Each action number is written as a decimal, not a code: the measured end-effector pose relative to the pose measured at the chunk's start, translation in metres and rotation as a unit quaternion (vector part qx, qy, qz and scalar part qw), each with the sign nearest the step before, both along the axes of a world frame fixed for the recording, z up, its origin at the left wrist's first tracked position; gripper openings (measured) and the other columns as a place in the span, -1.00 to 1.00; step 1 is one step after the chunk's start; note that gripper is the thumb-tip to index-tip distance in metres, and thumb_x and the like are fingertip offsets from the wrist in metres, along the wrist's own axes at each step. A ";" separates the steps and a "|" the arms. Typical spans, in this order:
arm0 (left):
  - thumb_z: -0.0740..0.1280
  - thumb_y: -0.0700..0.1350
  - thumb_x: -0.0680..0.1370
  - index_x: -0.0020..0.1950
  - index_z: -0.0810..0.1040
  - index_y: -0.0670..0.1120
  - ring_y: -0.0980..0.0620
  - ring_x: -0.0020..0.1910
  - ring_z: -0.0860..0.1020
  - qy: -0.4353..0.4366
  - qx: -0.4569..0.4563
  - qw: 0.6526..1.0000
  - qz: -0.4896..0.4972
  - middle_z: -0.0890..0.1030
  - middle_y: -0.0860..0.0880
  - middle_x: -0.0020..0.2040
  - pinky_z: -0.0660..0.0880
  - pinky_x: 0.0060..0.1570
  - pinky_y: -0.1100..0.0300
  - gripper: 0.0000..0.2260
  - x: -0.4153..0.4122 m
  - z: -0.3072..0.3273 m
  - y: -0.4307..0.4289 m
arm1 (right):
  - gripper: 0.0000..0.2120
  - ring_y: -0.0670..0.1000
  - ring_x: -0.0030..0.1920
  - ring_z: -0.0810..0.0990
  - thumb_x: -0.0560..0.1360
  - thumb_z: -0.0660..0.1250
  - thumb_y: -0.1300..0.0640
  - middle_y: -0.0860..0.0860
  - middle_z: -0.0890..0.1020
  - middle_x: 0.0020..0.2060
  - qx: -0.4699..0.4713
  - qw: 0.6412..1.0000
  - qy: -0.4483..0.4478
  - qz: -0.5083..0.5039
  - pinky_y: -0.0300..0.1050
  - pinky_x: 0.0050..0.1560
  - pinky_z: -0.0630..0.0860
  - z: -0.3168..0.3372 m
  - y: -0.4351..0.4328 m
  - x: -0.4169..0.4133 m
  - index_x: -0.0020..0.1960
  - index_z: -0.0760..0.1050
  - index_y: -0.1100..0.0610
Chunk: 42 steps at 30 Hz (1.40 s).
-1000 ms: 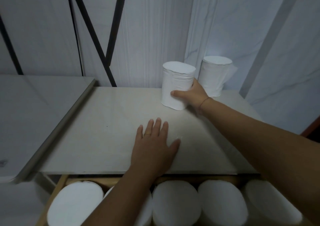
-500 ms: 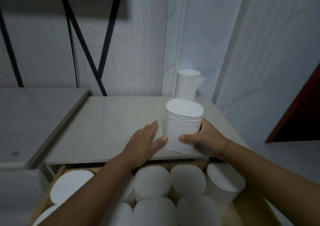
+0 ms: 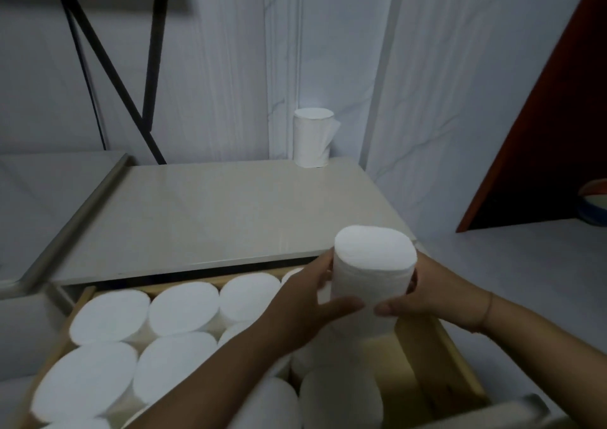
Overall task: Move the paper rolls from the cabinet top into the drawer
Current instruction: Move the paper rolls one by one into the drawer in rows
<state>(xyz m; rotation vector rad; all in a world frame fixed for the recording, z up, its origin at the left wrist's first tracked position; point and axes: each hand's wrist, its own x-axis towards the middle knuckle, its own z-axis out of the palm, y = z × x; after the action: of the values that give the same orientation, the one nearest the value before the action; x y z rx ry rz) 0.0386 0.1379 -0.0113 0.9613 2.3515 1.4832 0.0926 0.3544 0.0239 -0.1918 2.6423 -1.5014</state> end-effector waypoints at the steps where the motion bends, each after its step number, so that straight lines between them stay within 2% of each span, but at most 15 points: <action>1: 0.42 0.27 0.34 0.27 0.27 0.41 0.41 0.12 0.45 0.004 -0.003 1.000 -0.004 0.50 0.38 0.14 0.40 0.03 0.51 -0.44 0.005 0.001 0.003 | -0.17 -0.23 0.17 0.49 0.21 0.59 0.03 -0.31 0.52 0.12 0.006 1.000 0.002 0.003 -0.34 0.01 0.53 0.000 0.004 0.006 0.37 0.25 -0.15; 5: 0.45 0.14 0.38 0.33 0.27 0.28 0.42 0.07 0.45 0.001 0.010 1.000 -0.026 0.46 0.36 0.14 0.40 -0.03 0.55 -0.41 0.016 0.009 0.018 | -0.20 -0.21 0.19 0.50 0.24 0.58 0.03 -0.30 0.53 0.15 -0.002 1.000 -0.007 0.003 -0.35 0.02 0.52 0.001 0.018 0.021 0.36 0.25 -0.17; 9: 0.46 0.11 0.39 0.37 0.28 0.20 0.24 0.14 0.49 0.006 0.015 0.999 -0.043 0.51 0.18 0.26 0.44 0.01 0.47 -0.39 0.020 0.011 0.029 | -0.20 -0.24 0.17 0.50 0.25 0.57 0.05 -0.31 0.54 0.15 0.000 1.000 -0.026 0.011 -0.40 0.02 0.49 0.004 0.030 0.027 0.36 0.24 -0.19; 12: 0.46 0.11 0.39 0.39 0.29 0.16 0.18 0.19 0.48 -0.003 0.024 0.999 -0.042 0.50 0.14 0.30 0.46 0.08 0.35 -0.37 0.021 0.009 0.033 | -0.23 -0.27 0.15 0.50 0.26 0.56 0.09 -0.35 0.54 0.10 -0.001 0.999 -0.039 0.011 -0.43 -0.02 0.49 0.003 0.034 0.027 0.33 0.25 -0.19; 15: 0.48 0.14 0.36 0.37 0.31 0.15 0.21 0.11 0.51 -0.009 0.022 0.999 -0.041 0.52 0.16 0.26 0.50 -0.02 0.38 -0.36 0.020 0.007 0.035 | -0.25 -0.26 0.16 0.50 0.26 0.57 0.09 -0.34 0.53 0.14 -0.009 0.998 -0.056 0.034 -0.43 -0.01 0.49 0.008 0.040 0.028 0.30 0.26 -0.24; 19: 0.48 0.18 0.32 0.36 0.32 0.16 0.45 -0.02 0.47 0.006 -0.006 0.998 -0.057 0.50 0.30 0.09 0.44 -0.14 0.53 -0.34 0.024 -0.004 0.036 | -0.24 -0.19 0.23 0.48 0.23 0.57 -0.04 -0.27 0.51 0.21 -0.003 0.992 -0.092 0.086 -0.35 0.11 0.48 0.012 0.044 0.031 0.28 0.25 -0.37; 22: 0.50 0.15 0.32 0.42 0.28 0.12 0.32 0.06 0.48 0.019 -0.030 0.998 -0.051 0.52 0.17 0.24 0.50 0.02 0.38 -0.27 0.021 -0.018 0.036 | -0.23 -0.25 0.23 0.45 0.23 0.56 -0.04 -0.34 0.48 0.18 0.028 0.993 -0.089 0.073 -0.38 0.12 0.47 -0.004 0.043 0.029 0.24 0.22 -0.45; 25: 0.51 0.12 0.32 0.41 0.29 0.10 0.27 0.06 0.43 0.037 -0.054 0.997 -0.028 0.52 0.11 0.24 0.40 -0.01 0.46 -0.27 0.017 -0.029 0.034 | -0.19 -0.29 0.24 0.41 0.21 0.57 -0.06 -0.40 0.45 0.17 0.065 0.995 -0.064 0.051 -0.45 0.11 0.43 -0.022 0.038 0.021 0.24 0.17 -0.49; 28: 0.51 0.14 0.32 0.39 0.32 0.07 0.23 0.07 0.42 0.069 -0.067 0.995 -0.018 0.52 0.09 0.23 0.32 -0.03 0.51 -0.30 0.013 -0.034 0.032 | -0.15 -0.34 0.25 0.36 0.19 0.58 -0.08 -0.48 0.40 0.16 0.101 0.994 -0.023 0.035 -0.51 0.06 0.40 -0.032 0.036 0.015 0.26 0.14 -0.48; 32: 0.49 0.16 0.33 0.37 0.36 0.05 0.21 0.05 0.41 0.099 -0.074 0.992 -0.008 0.53 0.07 0.21 0.36 0.02 0.37 -0.33 0.011 -0.035 0.030 | -0.14 -0.32 0.27 0.36 0.17 0.57 -0.14 -0.46 0.39 0.19 0.107 0.994 0.000 0.028 -0.48 0.10 0.42 -0.036 0.037 0.014 0.30 0.13 -0.42; 36: 0.50 0.11 0.34 0.37 0.38 0.04 0.27 -0.04 0.38 0.109 -0.065 0.992 -0.021 0.56 0.05 0.15 0.25 -0.10 0.56 -0.36 0.012 -0.035 0.028 | -0.12 -0.25 0.29 0.32 0.16 0.57 -0.15 -0.37 0.33 0.24 0.115 0.993 0.013 0.025 -0.38 0.19 0.43 -0.036 0.040 0.017 0.31 0.14 -0.35; 39: 0.51 0.07 0.34 0.35 0.40 0.03 0.31 0.01 0.38 0.128 -0.064 0.989 -0.030 0.57 0.03 0.17 0.21 -0.03 0.62 -0.38 0.014 -0.036 0.029 | -0.17 -0.14 0.27 0.35 0.16 0.55 -0.17 -0.25 0.33 0.26 0.171 0.985 0.023 0.026 -0.23 0.21 0.48 -0.041 0.039 0.020 0.30 0.17 -0.26; 42: 0.52 0.07 0.33 0.34 0.42 0.01 0.21 0.11 0.41 0.146 -0.083 0.986 -0.020 0.56 0.01 0.22 0.22 0.09 0.49 -0.38 0.015 -0.039 0.030 | -0.22 -0.15 0.23 0.37 0.19 0.55 -0.15 -0.28 0.36 0.22 0.217 0.975 0.038 0.022 -0.33 0.13 0.47 -0.048 0.035 0.021 0.27 0.19 -0.26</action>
<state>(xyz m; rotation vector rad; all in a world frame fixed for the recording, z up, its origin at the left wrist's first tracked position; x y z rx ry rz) 0.0538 0.1684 -0.0498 1.2443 2.5884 1.1755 0.1136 0.3892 -0.0244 -0.2721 2.9218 -0.8854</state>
